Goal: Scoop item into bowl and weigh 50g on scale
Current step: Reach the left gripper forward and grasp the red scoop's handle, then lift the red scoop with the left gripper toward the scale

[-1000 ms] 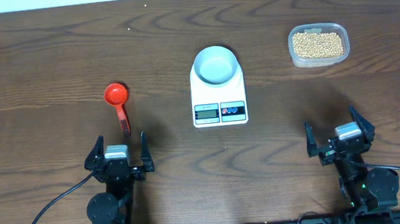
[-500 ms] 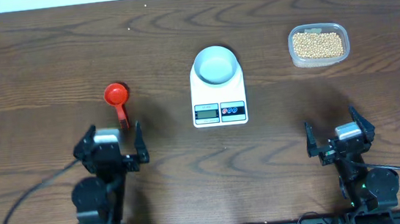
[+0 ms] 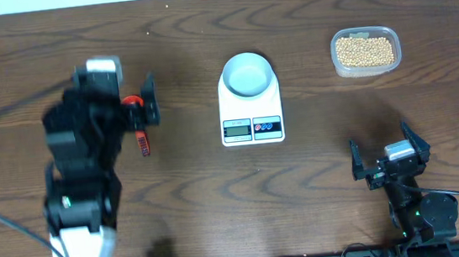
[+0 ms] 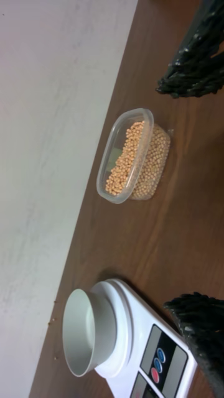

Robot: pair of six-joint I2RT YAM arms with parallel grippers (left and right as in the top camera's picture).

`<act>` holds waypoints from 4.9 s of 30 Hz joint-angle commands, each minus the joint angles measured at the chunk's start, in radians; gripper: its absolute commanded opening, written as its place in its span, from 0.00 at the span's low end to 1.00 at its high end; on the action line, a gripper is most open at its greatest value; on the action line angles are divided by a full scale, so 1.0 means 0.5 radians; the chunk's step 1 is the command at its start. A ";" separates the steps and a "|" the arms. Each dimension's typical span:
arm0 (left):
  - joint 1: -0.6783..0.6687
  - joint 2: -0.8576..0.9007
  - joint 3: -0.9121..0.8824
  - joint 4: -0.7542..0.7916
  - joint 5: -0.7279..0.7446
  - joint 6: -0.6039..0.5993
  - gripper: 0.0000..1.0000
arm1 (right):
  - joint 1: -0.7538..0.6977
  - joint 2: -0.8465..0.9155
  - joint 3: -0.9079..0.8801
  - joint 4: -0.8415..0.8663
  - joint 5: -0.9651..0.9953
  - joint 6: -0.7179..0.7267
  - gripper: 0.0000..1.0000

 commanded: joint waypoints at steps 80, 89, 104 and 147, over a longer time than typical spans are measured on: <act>0.448 2.284 1.019 -0.920 0.013 0.193 0.08 | 0.013 -0.012 -0.006 -0.003 0.015 -0.018 0.99; 0.448 2.168 1.078 -0.897 0.030 -0.370 0.07 | 0.013 -0.012 -0.006 -0.003 0.015 -0.018 0.99; 0.447 1.447 1.086 -0.857 0.510 -2.267 0.08 | 0.013 -0.012 -0.006 -0.003 0.015 -0.018 0.99; -0.182 1.363 1.086 -0.948 0.673 -2.772 0.08 | 0.013 1.386 1.100 0.558 -0.942 0.261 0.99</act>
